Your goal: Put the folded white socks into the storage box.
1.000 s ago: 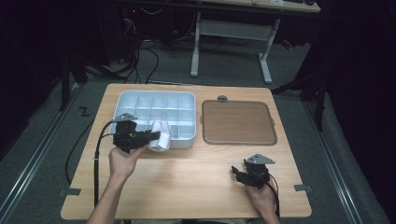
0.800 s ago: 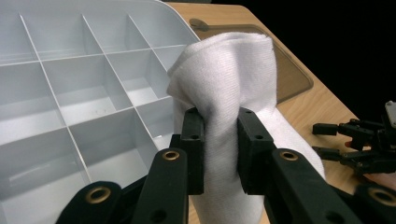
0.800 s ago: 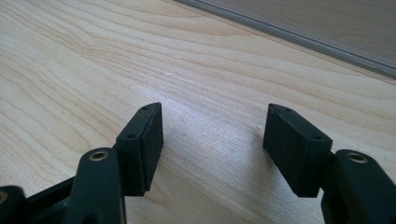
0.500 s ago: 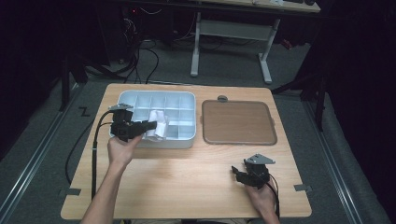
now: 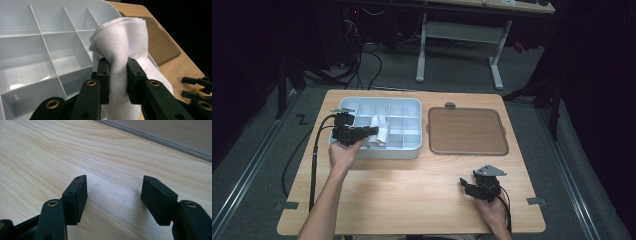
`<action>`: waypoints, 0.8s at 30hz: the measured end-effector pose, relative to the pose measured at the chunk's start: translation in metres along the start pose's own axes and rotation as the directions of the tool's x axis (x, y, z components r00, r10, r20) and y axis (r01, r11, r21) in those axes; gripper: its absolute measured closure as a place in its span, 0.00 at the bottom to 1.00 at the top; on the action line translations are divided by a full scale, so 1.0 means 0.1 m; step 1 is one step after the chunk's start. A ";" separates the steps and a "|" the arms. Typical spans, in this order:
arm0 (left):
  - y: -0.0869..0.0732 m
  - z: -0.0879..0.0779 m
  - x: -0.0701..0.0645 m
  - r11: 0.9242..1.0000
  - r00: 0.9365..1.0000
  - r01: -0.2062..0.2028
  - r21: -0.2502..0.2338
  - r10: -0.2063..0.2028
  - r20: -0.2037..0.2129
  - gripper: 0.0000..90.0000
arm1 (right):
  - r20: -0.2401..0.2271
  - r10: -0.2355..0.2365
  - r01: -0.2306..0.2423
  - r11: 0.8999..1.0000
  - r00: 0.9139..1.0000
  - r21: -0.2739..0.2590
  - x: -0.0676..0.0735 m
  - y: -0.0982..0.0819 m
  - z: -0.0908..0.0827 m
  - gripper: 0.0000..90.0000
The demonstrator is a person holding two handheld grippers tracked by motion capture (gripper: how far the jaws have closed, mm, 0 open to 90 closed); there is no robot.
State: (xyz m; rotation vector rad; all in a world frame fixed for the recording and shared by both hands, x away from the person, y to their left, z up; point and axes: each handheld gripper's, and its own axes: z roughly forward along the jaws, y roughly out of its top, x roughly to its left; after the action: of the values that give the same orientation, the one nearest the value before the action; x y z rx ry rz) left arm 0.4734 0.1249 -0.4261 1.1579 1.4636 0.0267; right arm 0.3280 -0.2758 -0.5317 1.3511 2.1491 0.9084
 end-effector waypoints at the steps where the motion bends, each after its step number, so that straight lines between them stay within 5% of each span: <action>1: -0.01 0.02 0.01 1.000 1.000 -0.006 0.007 0.006 -0.005 0.84 | 0.000 0.000 0.000 1.000 1.000 0.000 0.00 0.00 0.00 0.43; 10: -0.11 0.14 0.14 0.995 0.991 -0.079 0.055 0.084 -0.100 0.84 | 0.000 -0.002 0.002 1.000 1.000 -0.002 0.00 0.00 0.00 0.42; 22: -0.25 0.26 0.19 0.973 0.957 -0.210 0.100 0.225 -0.181 0.82 | -0.001 0.001 -0.001 1.000 1.000 -0.001 0.01 0.00 0.00 0.42; 24: -0.28 0.27 0.19 0.966 0.948 -0.236 0.106 0.252 -0.194 0.81 | -0.001 0.001 -0.001 1.000 1.000 -0.001 0.01 0.00 0.00 0.42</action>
State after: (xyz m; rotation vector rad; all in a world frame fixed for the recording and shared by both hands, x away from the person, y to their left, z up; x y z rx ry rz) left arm 0.4806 0.1070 -0.4648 1.4330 1.5032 0.2679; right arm 0.3272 -0.2753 -0.5318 1.3516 2.1483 0.9102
